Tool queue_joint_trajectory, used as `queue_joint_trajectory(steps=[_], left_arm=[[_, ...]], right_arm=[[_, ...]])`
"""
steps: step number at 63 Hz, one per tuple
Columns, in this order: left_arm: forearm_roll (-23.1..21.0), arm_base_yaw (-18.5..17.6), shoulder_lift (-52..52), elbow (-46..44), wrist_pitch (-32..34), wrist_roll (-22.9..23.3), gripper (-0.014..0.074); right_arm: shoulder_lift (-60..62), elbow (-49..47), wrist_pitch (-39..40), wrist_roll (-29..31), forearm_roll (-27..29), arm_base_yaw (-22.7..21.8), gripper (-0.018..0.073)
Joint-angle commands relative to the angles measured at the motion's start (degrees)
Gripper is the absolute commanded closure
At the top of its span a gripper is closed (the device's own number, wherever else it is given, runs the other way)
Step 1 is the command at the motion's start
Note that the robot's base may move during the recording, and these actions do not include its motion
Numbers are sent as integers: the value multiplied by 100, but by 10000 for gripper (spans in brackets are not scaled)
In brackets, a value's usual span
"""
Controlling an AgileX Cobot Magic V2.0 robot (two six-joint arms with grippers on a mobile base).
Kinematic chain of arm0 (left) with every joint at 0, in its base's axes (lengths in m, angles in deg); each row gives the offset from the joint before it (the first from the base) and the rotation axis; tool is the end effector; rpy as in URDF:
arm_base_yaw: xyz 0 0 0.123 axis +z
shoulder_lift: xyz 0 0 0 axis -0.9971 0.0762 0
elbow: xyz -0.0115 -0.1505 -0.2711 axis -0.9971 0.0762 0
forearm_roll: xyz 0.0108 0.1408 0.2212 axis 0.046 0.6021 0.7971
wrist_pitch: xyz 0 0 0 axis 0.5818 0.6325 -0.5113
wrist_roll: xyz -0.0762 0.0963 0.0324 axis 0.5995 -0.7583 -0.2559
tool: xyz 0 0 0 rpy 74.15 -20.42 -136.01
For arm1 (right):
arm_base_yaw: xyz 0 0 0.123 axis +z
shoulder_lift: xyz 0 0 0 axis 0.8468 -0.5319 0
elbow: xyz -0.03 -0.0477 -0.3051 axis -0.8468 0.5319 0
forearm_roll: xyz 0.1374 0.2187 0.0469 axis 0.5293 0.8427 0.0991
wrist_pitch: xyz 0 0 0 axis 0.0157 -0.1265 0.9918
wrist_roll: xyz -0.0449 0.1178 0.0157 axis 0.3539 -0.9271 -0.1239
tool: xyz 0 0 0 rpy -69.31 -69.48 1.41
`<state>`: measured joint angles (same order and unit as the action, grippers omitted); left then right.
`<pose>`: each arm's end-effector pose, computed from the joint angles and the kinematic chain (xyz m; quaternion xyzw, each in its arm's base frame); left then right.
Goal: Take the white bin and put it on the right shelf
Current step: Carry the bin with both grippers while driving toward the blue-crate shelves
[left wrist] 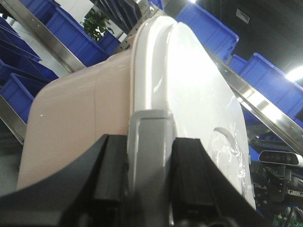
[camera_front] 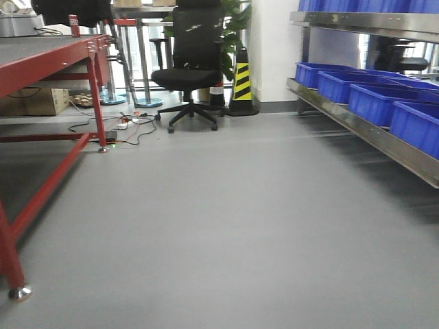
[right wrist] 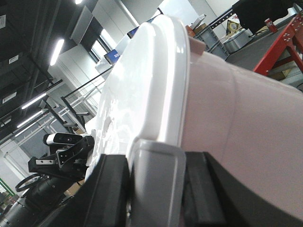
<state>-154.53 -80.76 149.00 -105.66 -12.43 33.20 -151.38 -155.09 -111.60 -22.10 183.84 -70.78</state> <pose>0.3070 -0.0869 0.5195 0.1167 0.6309 -0.5777 0.5046 0.2386 0.0557 0.5079 -0.0426 0.6276 0.5323 0.5665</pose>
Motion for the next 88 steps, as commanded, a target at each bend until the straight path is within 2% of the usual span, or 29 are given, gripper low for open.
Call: queue_joint_trajectory(steps=[1, 88], left_arm=[[-309, -201, -229, -204, -1227, -107, 682], [-303, -201, -229, -204, -1139, -107, 682]], right_arm=[[194, -202, -1286, 57, 769, 157, 326], [194, -202, -1209, 57, 727, 157, 326]])
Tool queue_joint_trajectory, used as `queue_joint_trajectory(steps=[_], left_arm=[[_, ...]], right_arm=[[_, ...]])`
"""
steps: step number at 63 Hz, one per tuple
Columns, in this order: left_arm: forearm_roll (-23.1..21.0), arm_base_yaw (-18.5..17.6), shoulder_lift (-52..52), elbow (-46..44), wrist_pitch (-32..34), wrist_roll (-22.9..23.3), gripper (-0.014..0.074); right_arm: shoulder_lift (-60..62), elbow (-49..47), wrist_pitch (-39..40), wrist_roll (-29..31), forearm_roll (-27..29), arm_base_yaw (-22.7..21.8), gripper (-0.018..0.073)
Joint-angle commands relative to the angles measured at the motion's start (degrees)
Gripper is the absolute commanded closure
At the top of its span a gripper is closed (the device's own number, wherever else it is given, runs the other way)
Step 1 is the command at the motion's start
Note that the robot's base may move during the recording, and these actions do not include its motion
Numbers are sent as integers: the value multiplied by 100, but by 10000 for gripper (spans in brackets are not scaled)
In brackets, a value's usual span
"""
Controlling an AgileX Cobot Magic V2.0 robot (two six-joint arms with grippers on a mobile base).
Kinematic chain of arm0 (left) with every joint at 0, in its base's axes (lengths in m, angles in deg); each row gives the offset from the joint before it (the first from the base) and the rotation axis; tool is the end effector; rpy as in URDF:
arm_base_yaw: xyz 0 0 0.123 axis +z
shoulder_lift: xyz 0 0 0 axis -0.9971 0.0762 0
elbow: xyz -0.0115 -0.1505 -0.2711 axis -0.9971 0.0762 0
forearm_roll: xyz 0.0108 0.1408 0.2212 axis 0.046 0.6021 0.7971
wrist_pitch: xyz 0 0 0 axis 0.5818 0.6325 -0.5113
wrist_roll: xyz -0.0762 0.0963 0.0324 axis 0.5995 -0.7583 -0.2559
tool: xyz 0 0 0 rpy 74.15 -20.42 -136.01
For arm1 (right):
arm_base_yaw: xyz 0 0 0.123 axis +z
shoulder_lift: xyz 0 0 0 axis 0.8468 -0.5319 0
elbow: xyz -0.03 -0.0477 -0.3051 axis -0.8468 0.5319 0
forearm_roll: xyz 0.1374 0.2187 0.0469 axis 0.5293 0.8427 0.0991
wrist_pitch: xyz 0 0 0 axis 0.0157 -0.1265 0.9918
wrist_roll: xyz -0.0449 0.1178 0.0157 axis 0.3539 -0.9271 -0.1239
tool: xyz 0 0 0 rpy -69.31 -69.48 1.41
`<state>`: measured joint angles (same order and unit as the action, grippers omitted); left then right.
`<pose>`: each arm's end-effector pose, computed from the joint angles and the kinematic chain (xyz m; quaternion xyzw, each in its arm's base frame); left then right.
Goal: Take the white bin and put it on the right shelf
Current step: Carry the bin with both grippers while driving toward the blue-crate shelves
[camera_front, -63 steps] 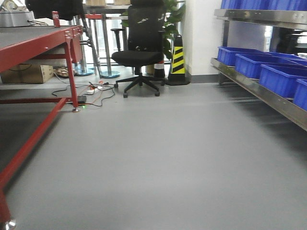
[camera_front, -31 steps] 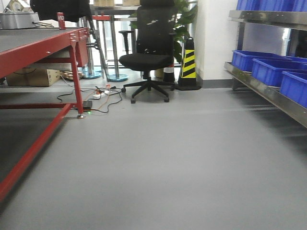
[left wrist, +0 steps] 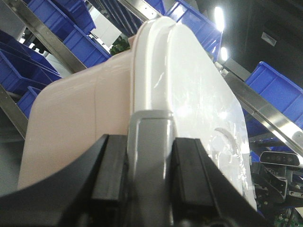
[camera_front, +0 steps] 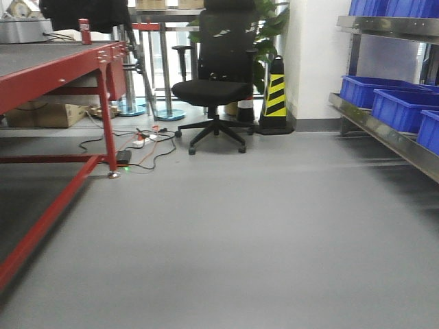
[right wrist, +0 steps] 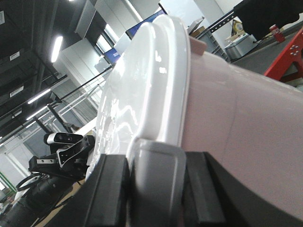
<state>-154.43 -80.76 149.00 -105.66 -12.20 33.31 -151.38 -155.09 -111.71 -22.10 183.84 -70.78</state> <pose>0.3075 -0.0866 0.5194 0.1148 0.6317 -0.5768 0.5050 0.2384 0.0559 0.5078 -0.0433 0.6276 0.5328 0.5661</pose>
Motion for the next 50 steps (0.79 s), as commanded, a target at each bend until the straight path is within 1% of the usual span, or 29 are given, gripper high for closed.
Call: queue_joint_trajectory(steps=[1, 50], left_arm=[[-314, -201, -229, -204, -1162, -118, 682], [-314, -201, -229, -204, -1162, -118, 682]], right_arm=[[194, -202, -1198, 57, 727, 157, 326], [194, -202, -1198, 57, 727, 157, 326]])
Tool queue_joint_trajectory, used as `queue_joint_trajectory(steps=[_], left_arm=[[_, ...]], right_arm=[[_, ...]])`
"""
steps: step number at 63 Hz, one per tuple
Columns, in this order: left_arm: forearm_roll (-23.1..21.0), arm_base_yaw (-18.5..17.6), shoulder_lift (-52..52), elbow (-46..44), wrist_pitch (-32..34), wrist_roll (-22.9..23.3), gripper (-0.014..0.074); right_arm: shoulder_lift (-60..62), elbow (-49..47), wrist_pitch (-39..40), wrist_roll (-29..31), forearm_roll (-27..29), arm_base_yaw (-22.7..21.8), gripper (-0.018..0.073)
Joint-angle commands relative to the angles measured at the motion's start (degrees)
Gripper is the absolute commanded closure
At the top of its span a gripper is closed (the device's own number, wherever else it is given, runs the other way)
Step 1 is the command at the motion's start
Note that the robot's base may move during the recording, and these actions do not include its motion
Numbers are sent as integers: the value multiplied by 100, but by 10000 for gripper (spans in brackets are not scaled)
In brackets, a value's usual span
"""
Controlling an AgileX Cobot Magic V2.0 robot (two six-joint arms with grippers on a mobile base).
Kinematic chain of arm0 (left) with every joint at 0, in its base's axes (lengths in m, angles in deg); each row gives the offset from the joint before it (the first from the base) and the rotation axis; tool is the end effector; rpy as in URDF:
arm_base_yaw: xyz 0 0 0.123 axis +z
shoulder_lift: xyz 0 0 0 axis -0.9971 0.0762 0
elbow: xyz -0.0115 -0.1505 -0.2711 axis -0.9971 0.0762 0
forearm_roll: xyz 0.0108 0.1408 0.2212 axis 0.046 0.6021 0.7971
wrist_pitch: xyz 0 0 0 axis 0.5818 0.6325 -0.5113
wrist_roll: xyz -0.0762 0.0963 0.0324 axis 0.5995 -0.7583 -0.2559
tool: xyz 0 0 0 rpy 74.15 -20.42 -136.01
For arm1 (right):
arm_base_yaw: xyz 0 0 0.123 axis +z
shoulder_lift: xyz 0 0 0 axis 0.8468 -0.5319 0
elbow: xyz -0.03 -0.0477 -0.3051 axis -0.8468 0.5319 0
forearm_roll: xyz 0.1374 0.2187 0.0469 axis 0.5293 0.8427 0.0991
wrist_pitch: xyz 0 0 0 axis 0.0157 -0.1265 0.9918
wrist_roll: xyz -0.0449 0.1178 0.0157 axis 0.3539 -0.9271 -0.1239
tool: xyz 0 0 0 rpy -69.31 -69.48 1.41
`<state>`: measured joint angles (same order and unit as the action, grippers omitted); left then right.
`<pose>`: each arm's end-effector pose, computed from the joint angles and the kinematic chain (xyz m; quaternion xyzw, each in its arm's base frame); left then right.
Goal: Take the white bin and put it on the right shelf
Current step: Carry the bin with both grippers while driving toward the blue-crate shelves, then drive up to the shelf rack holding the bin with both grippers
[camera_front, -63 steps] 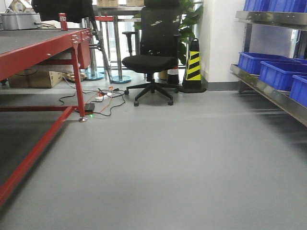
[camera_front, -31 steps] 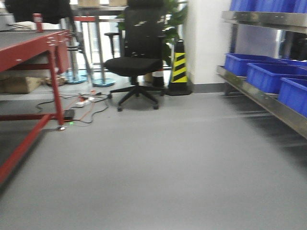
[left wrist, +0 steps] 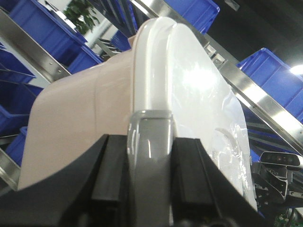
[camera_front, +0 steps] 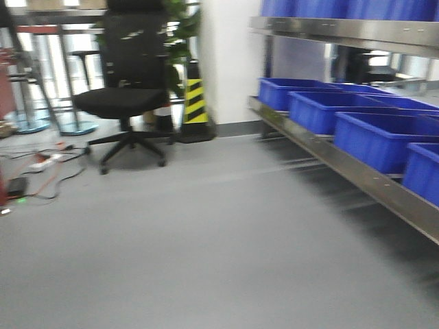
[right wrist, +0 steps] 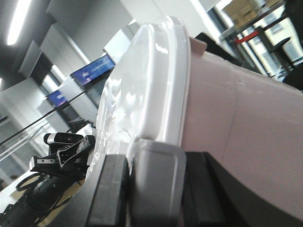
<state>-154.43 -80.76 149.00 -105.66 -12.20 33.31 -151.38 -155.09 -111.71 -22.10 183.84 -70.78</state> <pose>0.3075 -0.0866 0.5194 0.1148 0.6317 -0.5768 0.5050 0.2384 0.0559 0.5078 -0.0433 0.6276 0.5328 0.5661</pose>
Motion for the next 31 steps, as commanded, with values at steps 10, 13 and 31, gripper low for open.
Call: queue_joint_trajectory(steps=[10, 13, 31], left_arm=[[-314, -201, -229, -204, -1162, -118, 682], [-314, -201, -229, -204, -1162, -118, 682], [-314, -201, -229, -204, -1162, -118, 682]], right_arm=[[194, -202, -1198, 57, 727, 157, 326], [194, -202, -1194, 57, 720, 157, 326], [194, -202, -1194, 57, 720, 157, 326]])
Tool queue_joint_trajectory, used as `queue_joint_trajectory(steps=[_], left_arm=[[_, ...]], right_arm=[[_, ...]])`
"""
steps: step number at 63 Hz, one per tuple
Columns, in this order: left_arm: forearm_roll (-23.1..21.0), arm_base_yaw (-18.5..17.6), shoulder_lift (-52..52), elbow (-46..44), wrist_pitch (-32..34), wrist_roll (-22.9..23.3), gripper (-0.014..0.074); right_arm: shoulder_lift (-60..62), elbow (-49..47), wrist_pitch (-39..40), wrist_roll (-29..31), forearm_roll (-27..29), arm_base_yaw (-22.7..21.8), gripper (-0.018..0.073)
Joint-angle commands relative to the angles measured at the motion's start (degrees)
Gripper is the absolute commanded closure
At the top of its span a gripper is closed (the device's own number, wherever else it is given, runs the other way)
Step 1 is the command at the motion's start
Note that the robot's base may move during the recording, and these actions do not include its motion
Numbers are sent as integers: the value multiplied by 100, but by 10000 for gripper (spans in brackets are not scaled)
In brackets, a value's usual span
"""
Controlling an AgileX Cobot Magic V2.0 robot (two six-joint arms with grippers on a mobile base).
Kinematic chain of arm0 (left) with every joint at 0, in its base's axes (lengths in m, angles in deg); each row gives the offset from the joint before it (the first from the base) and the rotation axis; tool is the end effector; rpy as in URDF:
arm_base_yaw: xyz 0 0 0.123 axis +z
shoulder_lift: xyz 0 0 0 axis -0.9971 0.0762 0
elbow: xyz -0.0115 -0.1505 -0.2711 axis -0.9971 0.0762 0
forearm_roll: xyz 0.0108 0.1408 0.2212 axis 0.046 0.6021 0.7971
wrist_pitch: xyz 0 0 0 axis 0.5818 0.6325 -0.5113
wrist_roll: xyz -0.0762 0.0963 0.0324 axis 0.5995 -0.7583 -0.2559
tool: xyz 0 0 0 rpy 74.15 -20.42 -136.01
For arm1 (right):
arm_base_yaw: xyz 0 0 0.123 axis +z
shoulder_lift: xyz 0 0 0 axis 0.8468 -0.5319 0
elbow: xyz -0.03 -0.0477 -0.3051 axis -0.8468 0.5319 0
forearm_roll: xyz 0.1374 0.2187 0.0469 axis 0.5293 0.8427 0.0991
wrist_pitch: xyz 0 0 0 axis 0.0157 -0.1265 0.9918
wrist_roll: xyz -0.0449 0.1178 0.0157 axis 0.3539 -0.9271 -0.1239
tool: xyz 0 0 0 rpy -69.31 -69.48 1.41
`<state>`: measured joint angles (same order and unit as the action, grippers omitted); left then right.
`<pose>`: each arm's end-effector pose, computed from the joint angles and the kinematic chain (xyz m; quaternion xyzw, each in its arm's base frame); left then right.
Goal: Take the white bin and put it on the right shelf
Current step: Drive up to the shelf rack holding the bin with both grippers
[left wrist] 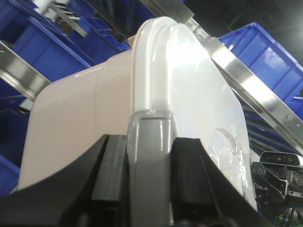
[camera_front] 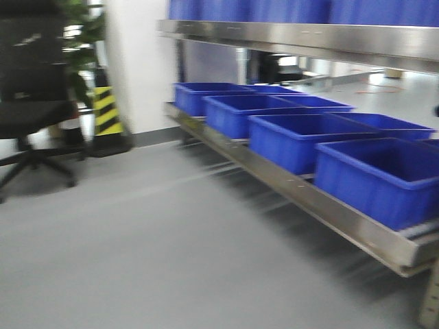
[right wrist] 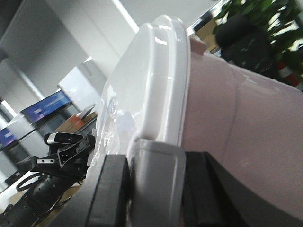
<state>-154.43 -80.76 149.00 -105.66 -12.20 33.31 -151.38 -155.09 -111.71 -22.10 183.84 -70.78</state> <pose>0.3075 -0.0866 0.5194 0.1148 0.6317 -0.5768 0.5050 0.2384 0.0559 0.5078 -0.0433 0.6276 0.5328 0.5661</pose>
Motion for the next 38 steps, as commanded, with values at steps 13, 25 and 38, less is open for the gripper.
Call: queue_joint_trajectory(steps=[13, 25, 38], left_arm=[[-314, -201, -229, -204, -1162, -118, 682], [-314, -201, -229, -204, -1162, -118, 682], [-314, -201, -229, -204, -1162, -118, 682]], right_arm=[[194, -202, -1200, 57, 720, 157, 326], [194, -202, -1200, 57, 720, 157, 326], [194, -202, -1194, 57, 715, 157, 326]])
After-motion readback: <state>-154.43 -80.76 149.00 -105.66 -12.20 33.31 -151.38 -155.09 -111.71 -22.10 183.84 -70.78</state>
